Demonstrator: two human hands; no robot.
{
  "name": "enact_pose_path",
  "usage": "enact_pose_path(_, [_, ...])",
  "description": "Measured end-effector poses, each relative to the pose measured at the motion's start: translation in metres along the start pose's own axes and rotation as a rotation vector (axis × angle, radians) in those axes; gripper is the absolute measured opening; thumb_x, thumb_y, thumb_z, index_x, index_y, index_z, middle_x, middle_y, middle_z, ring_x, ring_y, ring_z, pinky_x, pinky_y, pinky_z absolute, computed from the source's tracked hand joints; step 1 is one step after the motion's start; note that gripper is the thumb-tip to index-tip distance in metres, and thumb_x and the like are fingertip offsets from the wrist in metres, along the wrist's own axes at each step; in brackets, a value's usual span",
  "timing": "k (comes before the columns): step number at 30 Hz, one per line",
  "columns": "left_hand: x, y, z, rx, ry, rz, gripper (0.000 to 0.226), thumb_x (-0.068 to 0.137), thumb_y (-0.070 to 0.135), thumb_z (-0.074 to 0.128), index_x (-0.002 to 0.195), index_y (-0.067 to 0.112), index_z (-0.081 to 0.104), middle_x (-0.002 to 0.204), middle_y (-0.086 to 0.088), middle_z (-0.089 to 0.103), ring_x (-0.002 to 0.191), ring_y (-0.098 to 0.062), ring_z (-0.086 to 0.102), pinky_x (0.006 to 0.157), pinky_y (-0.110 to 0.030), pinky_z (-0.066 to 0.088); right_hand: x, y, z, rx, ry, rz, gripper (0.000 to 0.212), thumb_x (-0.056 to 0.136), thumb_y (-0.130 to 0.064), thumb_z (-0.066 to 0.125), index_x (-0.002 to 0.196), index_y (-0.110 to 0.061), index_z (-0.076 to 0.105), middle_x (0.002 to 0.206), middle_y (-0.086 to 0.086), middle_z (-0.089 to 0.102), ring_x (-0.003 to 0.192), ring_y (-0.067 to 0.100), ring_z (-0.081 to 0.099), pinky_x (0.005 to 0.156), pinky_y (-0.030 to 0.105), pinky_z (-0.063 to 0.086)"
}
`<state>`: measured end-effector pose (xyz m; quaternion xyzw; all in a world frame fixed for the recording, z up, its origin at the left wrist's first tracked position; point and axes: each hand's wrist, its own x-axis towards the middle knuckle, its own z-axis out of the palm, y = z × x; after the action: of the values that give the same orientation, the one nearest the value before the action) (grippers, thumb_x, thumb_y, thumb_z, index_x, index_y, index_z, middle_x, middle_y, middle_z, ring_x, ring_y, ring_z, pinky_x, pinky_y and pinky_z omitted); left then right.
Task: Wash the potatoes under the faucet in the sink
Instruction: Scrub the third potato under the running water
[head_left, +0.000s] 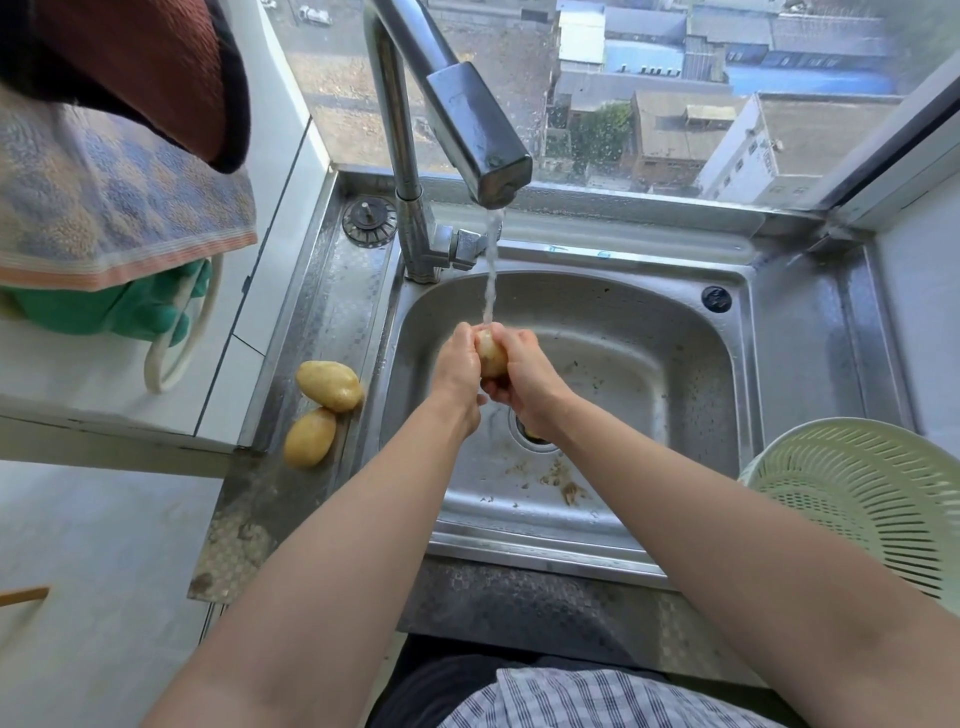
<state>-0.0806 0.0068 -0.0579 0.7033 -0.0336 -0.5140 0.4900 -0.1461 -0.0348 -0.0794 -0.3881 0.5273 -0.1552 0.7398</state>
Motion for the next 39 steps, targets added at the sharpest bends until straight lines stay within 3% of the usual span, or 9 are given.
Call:
enact_pose_path(4, [-0.003, -0.001, 0.002, 0.07, -0.104, 0.049, 0.031, 0.092, 0.033, 0.039, 0.108, 0.023, 0.063, 0.084, 0.0, 0.059, 0.074, -0.016, 0.049, 0.068, -0.032, 0.037, 0.004, -0.006, -0.001, 0.012, 0.021, 0.011, 0.035, 0.098, -0.037, 0.043, 0.116, -0.008, 0.049, 0.077, 0.006, 0.053, 0.054, 0.012, 0.045, 0.046, 0.023, 0.04])
enact_pose_path(7, [-0.001, 0.003, 0.0, 0.042, -0.052, 0.014, 0.027, 0.092, 0.029, 0.038, 0.103, 0.024, 0.063, 0.077, 0.0, 0.056, 0.062, -0.013, 0.044, 0.059, -0.028, 0.034, 0.0, -0.009, -0.001, 0.104, -0.052, 0.045, 0.03, 0.098, -0.038, 0.045, 0.113, -0.012, 0.047, 0.076, 0.005, 0.053, 0.053, 0.011, 0.045, 0.048, 0.022, 0.04])
enact_pose_path(12, [0.002, 0.006, -0.003, 0.016, -0.072, 0.003, 0.033, 0.098, 0.031, 0.034, 0.114, 0.03, 0.062, 0.09, -0.002, 0.059, 0.067, -0.012, 0.044, 0.061, -0.028, 0.035, -0.007, -0.011, -0.012, 0.043, -0.222, -0.021, 0.041, 0.087, -0.012, 0.048, 0.126, -0.012, 0.037, 0.084, 0.009, 0.051, 0.059, 0.013, 0.047, 0.054, 0.024, 0.039])
enact_pose_path(19, [-0.004, 0.001, 0.008, -0.109, -0.093, 0.001, 0.029, 0.104, 0.029, 0.03, 0.116, 0.024, 0.055, 0.1, -0.001, 0.059, 0.078, -0.012, 0.051, 0.06, -0.026, 0.04, -0.003, -0.007, -0.006, -0.135, 0.009, -0.033, 0.031, 0.09, -0.032, 0.053, 0.112, -0.011, 0.048, 0.085, 0.008, 0.059, 0.057, 0.014, 0.051, 0.053, 0.026, 0.044])
enact_pose_path(23, [0.001, 0.001, 0.001, -0.195, -0.045, -0.051, 0.034, 0.105, 0.033, 0.027, 0.113, 0.02, 0.057, 0.093, -0.006, 0.059, 0.071, -0.015, 0.05, 0.052, -0.025, 0.04, -0.005, -0.003, -0.005, -0.044, -0.166, -0.013, 0.025, 0.085, -0.019, 0.049, 0.108, -0.013, 0.042, 0.08, 0.006, 0.047, 0.056, 0.011, 0.041, 0.05, 0.024, 0.036])
enact_pose_path(29, [-0.001, 0.0, 0.004, -0.177, -0.071, -0.019, 0.034, 0.104, 0.03, 0.028, 0.102, 0.019, 0.06, 0.094, -0.006, 0.06, 0.075, -0.016, 0.051, 0.057, -0.027, 0.042, -0.001, -0.006, -0.001, -0.116, -0.017, 0.013, 0.032, 0.089, -0.039, 0.055, 0.109, -0.014, 0.049, 0.082, 0.006, 0.055, 0.053, 0.011, 0.042, 0.05, 0.025, 0.038])
enact_pose_path(33, [-0.008, -0.008, 0.004, -0.121, -0.153, 0.04, 0.036, 0.103, 0.033, 0.033, 0.13, 0.015, 0.05, 0.103, -0.001, 0.058, 0.083, -0.01, 0.051, 0.064, -0.023, 0.038, 0.001, -0.016, -0.003, -0.187, 0.128, 0.059, 0.03, 0.096, -0.041, 0.038, 0.094, -0.015, 0.053, 0.072, 0.008, 0.053, 0.045, 0.014, 0.043, 0.039, 0.02, 0.035])
enact_pose_path(36, [-0.011, -0.004, 0.006, -0.092, -0.083, 0.073, 0.023, 0.1, 0.027, 0.04, 0.111, 0.016, 0.057, 0.089, 0.001, 0.059, 0.073, -0.009, 0.053, 0.054, -0.021, 0.042, 0.003, -0.016, 0.0, -0.2, 0.118, 0.06, 0.044, 0.101, -0.041, 0.024, 0.1, -0.011, 0.057, 0.069, 0.009, 0.054, 0.047, 0.015, 0.045, 0.043, 0.023, 0.036])
enact_pose_path(39, [0.003, 0.005, 0.003, -0.183, 0.192, -0.049, 0.024, 0.097, 0.022, 0.04, 0.087, 0.011, 0.06, 0.079, -0.009, 0.057, 0.06, -0.019, 0.05, 0.04, -0.019, 0.038, -0.008, -0.006, -0.001, -0.13, -0.157, -0.011, 0.038, 0.101, -0.039, 0.028, 0.099, -0.018, 0.059, 0.07, 0.004, 0.052, 0.05, 0.011, 0.042, 0.049, 0.024, 0.033])
